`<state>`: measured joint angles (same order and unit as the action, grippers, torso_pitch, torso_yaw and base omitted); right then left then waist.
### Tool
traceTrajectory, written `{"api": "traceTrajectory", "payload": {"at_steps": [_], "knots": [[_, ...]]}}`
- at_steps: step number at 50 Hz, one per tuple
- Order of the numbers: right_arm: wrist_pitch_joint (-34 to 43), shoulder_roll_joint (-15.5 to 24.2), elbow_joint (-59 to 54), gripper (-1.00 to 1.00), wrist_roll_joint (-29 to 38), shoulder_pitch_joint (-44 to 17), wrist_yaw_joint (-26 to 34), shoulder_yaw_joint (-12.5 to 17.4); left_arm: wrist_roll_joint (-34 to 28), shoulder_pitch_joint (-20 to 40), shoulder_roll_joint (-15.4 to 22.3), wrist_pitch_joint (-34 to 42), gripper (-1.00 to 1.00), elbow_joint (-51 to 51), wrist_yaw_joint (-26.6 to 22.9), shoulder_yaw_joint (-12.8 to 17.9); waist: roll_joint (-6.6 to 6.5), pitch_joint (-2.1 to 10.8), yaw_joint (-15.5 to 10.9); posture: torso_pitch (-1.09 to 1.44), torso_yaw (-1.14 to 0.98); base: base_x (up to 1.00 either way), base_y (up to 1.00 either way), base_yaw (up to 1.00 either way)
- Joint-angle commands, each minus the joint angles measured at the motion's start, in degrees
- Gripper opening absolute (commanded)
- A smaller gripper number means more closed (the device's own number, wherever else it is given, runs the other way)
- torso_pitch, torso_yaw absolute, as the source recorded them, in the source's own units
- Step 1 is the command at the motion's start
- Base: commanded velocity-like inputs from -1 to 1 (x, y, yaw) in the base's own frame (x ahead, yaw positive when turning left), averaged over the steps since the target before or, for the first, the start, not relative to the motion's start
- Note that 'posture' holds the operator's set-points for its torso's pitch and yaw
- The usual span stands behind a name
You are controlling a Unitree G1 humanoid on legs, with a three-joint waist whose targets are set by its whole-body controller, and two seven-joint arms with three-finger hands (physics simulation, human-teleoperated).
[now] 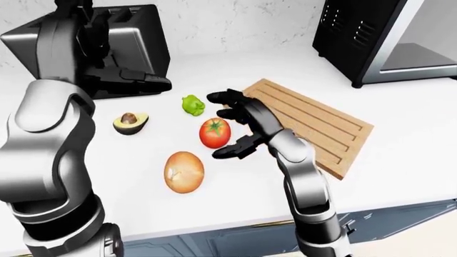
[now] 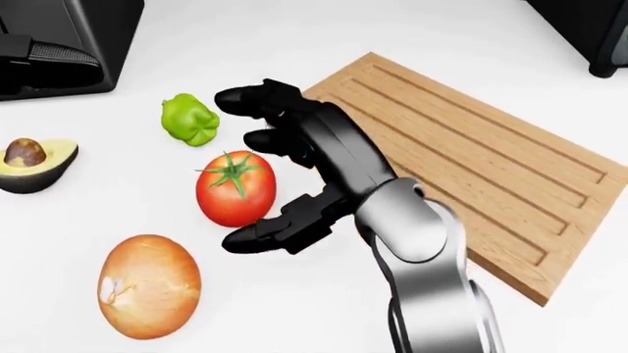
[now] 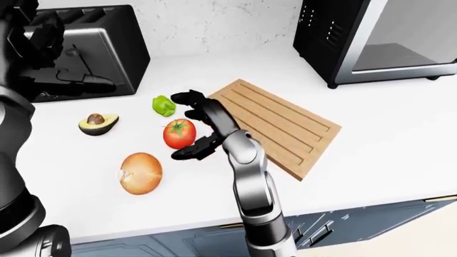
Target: Place the avocado, onion, tomato and bell pepper on the cutting board.
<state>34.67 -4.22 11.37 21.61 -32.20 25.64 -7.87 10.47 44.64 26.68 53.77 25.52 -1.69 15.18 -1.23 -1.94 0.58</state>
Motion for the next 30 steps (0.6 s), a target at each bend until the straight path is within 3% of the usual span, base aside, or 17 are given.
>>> {"api": "traceTrajectory", "payload": {"at_steps": [1,14,30], "knots": [[-2.0,-0.3,1.6,0.32,-0.1,-1.2,-0.5,0.1,-0.2,1.7,0.8,-1.5,1.0,1.3,0.2,0.8,-0.4,1.31,-0.1,0.0,0.0,0.0,0.0,0.0],[-2.5,-0.9,0.8,0.23,-0.1,-0.6,-0.2,-0.5,-0.3,2.9,1.3,-1.1,1.0,0.5,0.2,0.8,-0.45,1.36,-0.1,0.0,0.0,0.0,0.0,0.0],[-2.0,-1.0,2.2,-0.25,0.8,-0.1,0.5,-0.7,0.0,1.9,1.7,-1.3,1.0,1.1,0.2,1.4,-0.55,1.35,0.0,0.0,0.0,0.0,0.0,0.0]]}}
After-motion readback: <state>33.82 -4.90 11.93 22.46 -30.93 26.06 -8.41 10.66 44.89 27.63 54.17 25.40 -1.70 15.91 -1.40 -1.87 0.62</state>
